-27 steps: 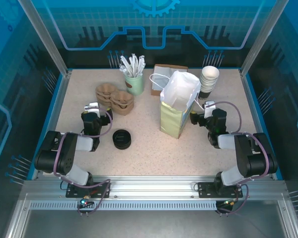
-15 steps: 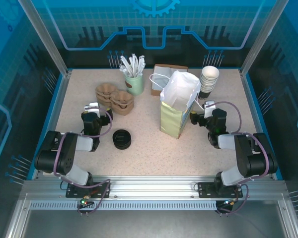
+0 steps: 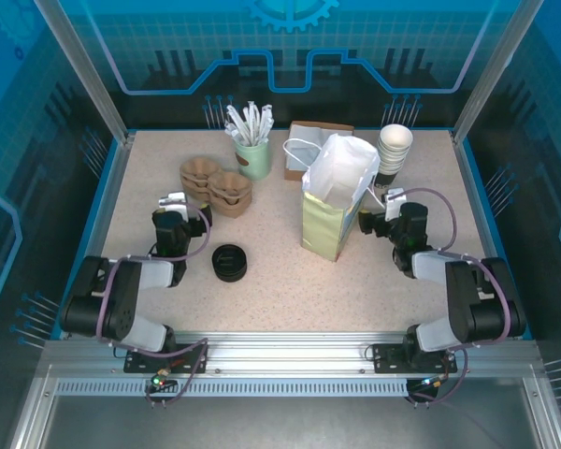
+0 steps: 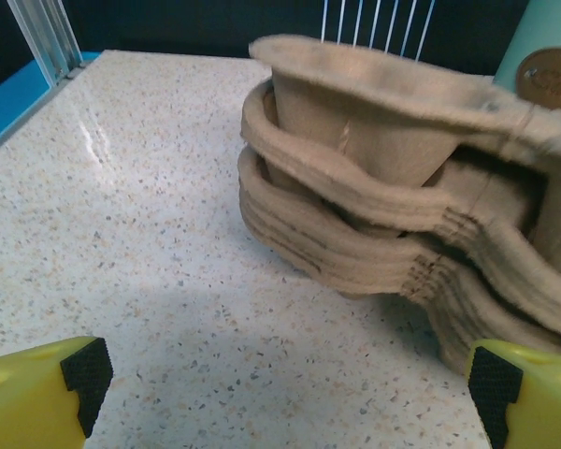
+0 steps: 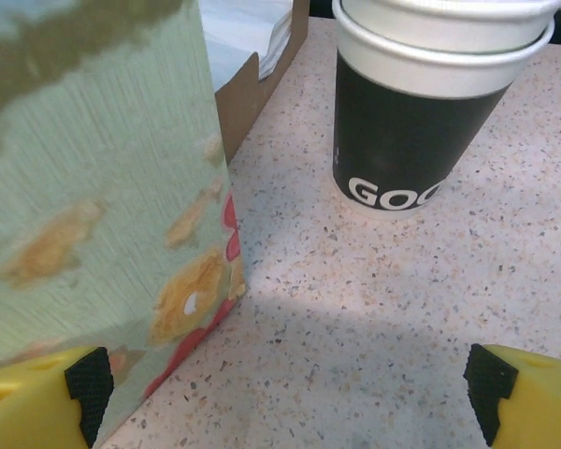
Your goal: Pack the takeout coffee
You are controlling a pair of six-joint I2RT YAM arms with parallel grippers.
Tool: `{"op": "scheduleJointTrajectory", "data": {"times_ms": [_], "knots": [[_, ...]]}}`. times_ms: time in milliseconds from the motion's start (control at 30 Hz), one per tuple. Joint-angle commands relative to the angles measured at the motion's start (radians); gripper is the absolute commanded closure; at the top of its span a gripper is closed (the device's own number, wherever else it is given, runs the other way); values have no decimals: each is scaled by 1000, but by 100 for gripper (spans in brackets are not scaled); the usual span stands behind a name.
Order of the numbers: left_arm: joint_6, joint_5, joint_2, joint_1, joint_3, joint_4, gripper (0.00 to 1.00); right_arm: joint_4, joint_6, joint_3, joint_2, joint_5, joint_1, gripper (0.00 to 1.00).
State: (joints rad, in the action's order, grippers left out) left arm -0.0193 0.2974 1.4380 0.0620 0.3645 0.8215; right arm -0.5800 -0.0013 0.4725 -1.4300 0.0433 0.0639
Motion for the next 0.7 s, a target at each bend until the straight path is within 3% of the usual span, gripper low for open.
{"op": "scheduleJointTrajectory", "data": {"times_ms": [0,300,433,667], "knots": [[16,17,-122,7,43,-133,1,149,-9,65,74,-2,-20,0],[-93,102,-437,19,219,-596,1,394,57,117,264,127,-58,0],[-148,88,-532,28,334,-801,1,531,152,175,361,187,-98,0],[-259,81,-575,85,574,-1149,1,955,414,527,347,163,-180,0]]}}
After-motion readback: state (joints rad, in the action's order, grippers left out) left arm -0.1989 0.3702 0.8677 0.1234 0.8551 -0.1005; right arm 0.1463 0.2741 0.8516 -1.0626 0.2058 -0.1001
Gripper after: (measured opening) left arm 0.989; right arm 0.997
